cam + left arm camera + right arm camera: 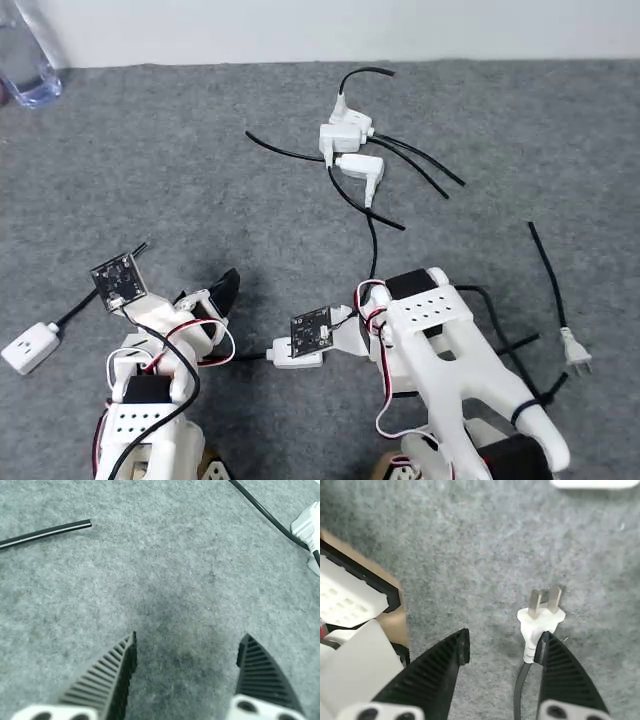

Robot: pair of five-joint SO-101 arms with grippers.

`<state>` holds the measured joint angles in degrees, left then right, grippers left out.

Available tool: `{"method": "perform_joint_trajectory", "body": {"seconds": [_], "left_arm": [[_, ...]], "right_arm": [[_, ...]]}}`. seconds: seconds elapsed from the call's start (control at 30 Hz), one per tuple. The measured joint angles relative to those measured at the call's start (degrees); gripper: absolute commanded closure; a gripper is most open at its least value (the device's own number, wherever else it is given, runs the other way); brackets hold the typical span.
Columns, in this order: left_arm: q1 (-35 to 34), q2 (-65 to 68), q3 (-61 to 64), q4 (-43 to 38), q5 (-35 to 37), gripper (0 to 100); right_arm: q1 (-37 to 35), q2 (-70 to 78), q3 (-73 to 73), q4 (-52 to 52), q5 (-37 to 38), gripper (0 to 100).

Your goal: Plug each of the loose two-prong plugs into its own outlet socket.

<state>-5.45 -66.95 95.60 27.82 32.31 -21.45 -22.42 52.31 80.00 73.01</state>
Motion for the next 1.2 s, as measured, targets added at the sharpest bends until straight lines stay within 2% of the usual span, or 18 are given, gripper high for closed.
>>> {"method": "perform_joint_trajectory", "body": {"seconds": [0.33,0.7,1.2], "left_arm": [[0.0,0.0,0.0,0.0,0.0,69],[0.0,0.0,0.0,0.0,0.0,69],[0.0,0.0,0.0,0.0,0.0,69]], "right_arm": [[-0.6,0.0,0.0,4.0,-0.1,78.3],[1.7,-5.8,0.0,1.9,-0.1,78.1],[1.7,4.7,0.0,-4.8,-0.1,78.3]]}}
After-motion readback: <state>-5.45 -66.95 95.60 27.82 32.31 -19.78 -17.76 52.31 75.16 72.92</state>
